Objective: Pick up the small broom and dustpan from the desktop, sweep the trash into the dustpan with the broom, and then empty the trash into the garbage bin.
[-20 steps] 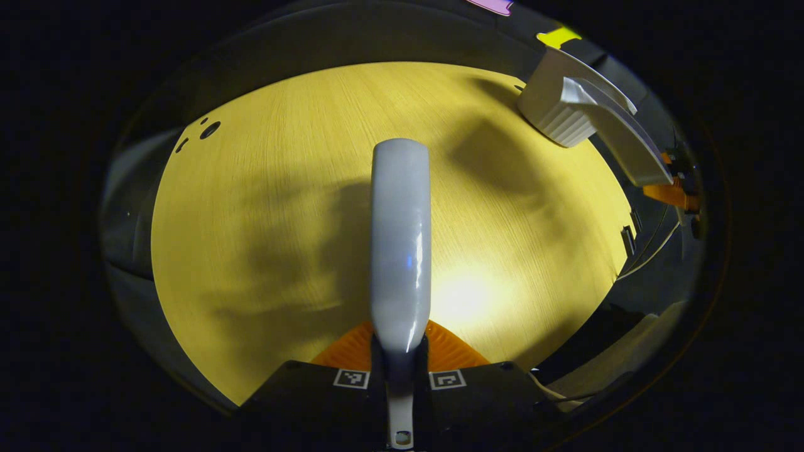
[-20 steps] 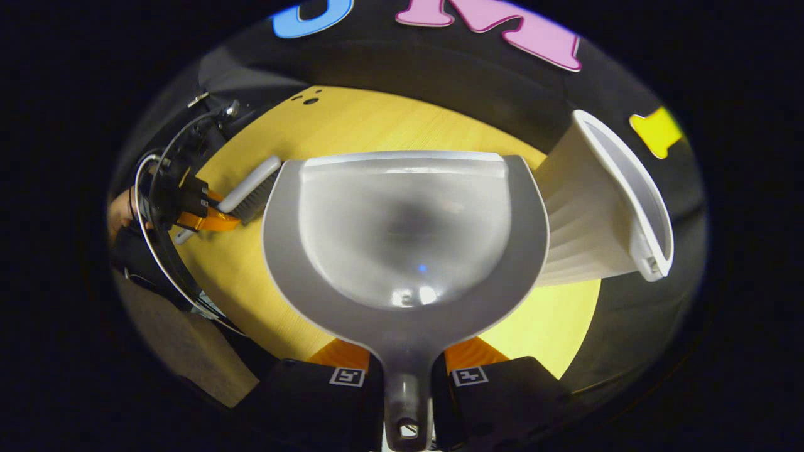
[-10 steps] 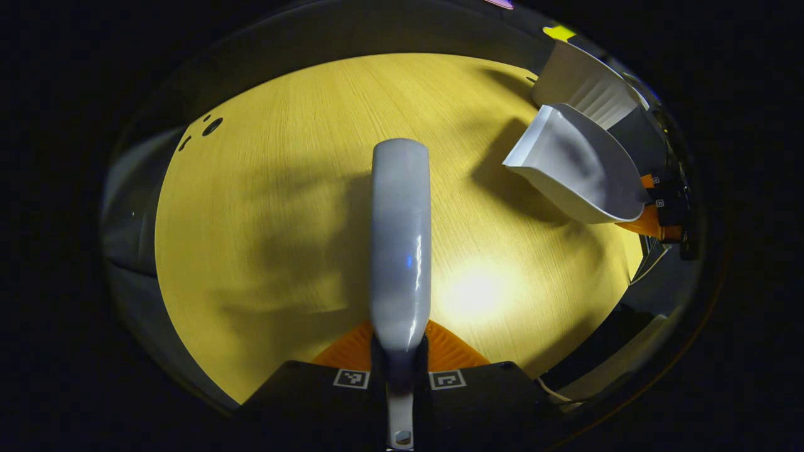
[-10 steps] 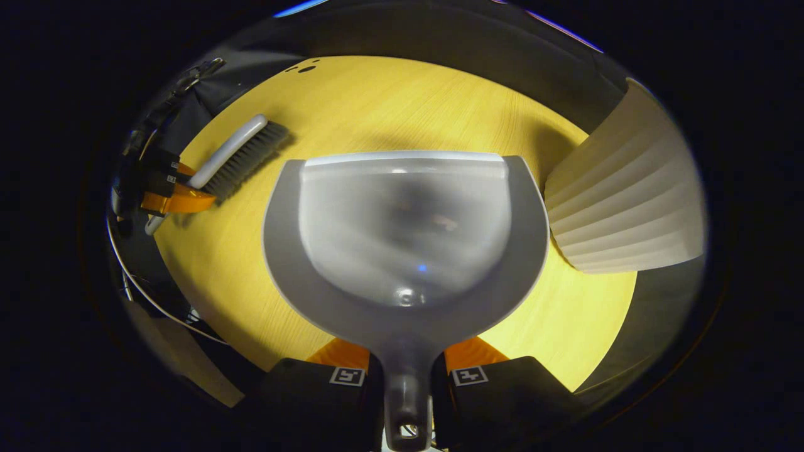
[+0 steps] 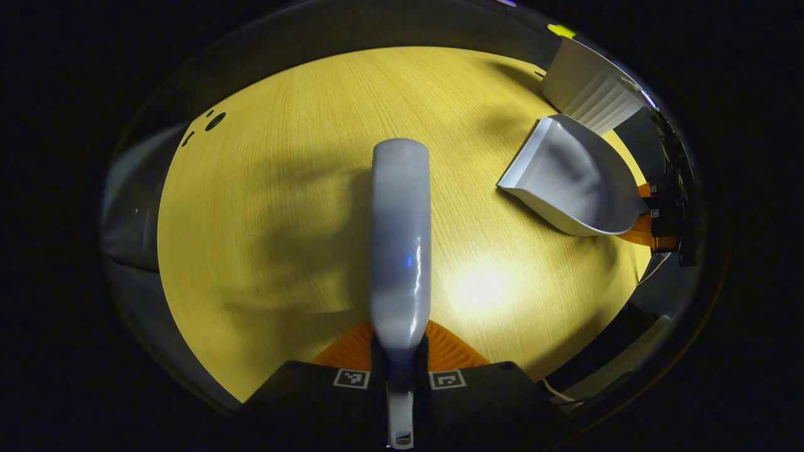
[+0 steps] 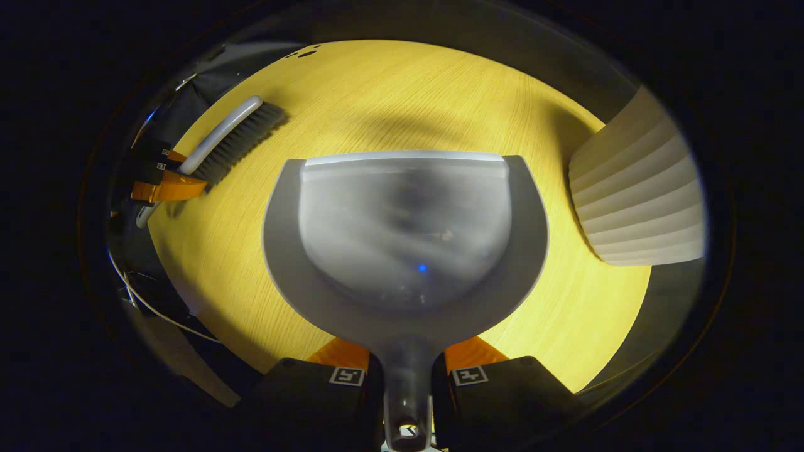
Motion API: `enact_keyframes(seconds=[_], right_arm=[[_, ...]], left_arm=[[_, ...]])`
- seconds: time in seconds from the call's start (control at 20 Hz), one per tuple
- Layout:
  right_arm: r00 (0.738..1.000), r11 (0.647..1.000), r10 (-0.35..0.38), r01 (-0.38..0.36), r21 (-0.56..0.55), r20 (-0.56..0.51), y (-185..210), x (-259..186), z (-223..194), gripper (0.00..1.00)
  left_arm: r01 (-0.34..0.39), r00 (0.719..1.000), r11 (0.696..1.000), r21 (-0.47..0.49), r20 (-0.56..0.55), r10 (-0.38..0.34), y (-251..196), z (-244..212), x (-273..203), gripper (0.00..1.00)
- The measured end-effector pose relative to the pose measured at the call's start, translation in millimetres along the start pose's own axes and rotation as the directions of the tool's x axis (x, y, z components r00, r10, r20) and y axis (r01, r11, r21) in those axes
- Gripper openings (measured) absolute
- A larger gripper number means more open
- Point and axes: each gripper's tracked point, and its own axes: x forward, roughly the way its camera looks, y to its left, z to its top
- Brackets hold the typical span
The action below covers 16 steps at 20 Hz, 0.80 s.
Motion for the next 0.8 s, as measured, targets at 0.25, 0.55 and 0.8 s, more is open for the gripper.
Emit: enact_keyframes(seconds=[0.25, 0.55, 0.8], right_arm=[[1.0, 0.999, 0.027, -0.026, 0.037, -0.005, 2.2, 2.3, -1.7, 0.31], [0.998, 0.995, 0.052, -0.053, 0.08, 0.021, 2.4, -4.8, -4.5, 0.41], [0.998, 0.993, 0.058, -0.062, 0.1, 0.039, 2.3, -14.3, -4.0, 0.7]], left_arm=[[0.008, 1.0, 1.0, 0.009, -0.016, -0.008, -2.7, 2.4, 2.6, 0.23], [0.003, 1.0, 0.998, 0.059, -0.003, -0.003, -4.5, 5.4, -4.4, 0.31], [0.008, 1.0, 0.996, 0.094, -0.007, -0.008, -9.1, 5.6, -11.1, 0.55]])
